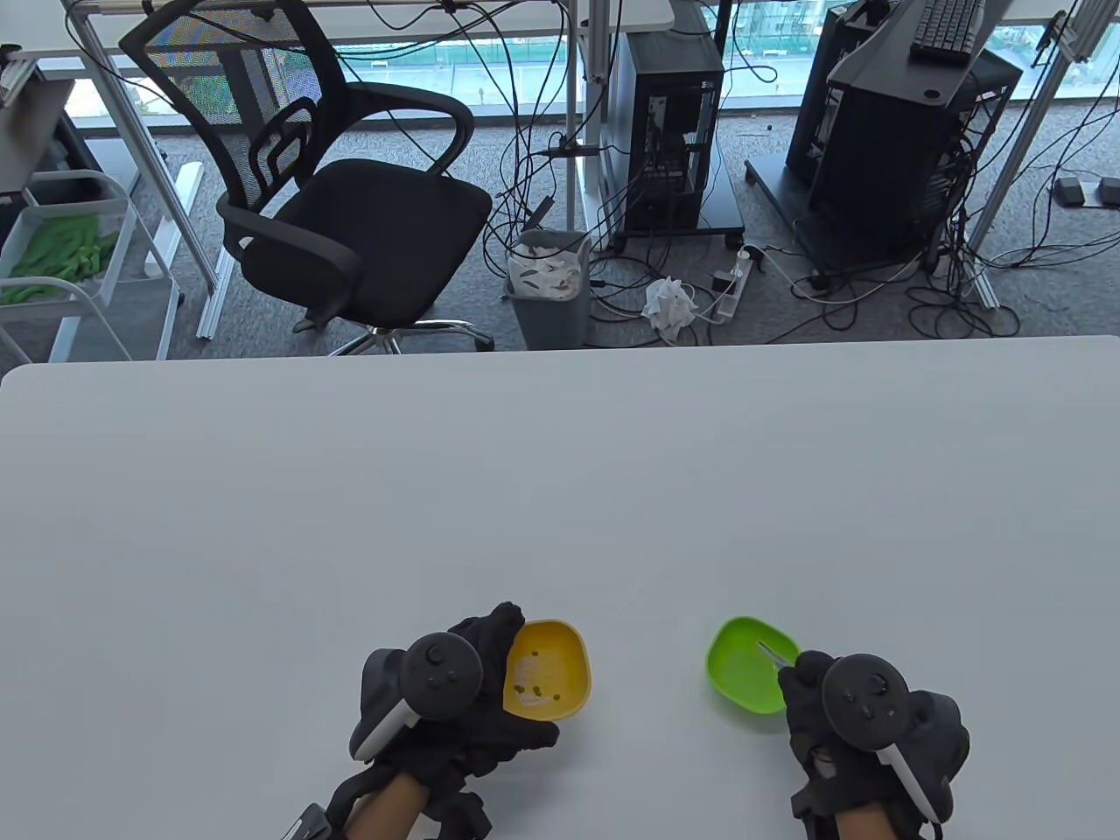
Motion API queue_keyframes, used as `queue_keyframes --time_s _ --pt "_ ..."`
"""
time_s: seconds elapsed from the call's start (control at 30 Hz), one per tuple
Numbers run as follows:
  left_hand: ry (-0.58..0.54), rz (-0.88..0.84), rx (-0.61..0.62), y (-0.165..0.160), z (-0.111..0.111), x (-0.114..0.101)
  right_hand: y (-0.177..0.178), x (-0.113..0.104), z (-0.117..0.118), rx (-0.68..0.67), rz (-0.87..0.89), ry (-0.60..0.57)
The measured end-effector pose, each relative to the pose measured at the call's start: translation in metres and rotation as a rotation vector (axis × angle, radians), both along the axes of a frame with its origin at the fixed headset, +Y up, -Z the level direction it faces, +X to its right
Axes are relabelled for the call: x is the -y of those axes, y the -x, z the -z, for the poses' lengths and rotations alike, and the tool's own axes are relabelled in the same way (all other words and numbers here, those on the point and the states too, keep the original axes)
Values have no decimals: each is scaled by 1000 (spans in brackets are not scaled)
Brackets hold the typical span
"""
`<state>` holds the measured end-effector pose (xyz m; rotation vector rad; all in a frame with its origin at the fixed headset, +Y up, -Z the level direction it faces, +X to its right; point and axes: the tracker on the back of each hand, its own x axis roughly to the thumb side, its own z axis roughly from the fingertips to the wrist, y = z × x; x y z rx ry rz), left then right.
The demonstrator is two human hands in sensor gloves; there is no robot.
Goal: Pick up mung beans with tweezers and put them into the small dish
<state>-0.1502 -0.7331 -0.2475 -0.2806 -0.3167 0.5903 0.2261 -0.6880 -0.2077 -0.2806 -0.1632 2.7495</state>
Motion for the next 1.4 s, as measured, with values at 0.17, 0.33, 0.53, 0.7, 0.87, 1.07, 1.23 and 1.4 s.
queue_keyframes --time_s 0.17,0.33,0.53,0.7,0.87,1.07,1.23,1.4 --pt "1 -3 -2 0 0 0 0 0 0 1 3 -1" --pt "-1 -3 -2 0 0 0 4 -2 0 -15 12 -25" --pt "2 -7 -9 1 1 -1 35 -20 1 -109 34 -83" --pt "0 -12 -17 2 1 -1 95 -39 8 -253 22 -106" --pt "5 -11 -17 2 1 -1 160 -41 14 -393 -60 -94" --pt "7 -11 -15 2 2 -1 199 -29 21 -454 -175 -54" --pt "5 -15 -12 2 3 -1 203 -21 25 -453 -210 -40" --pt "2 -8 -5 1 2 -1 205 -18 26 -454 -220 -31"
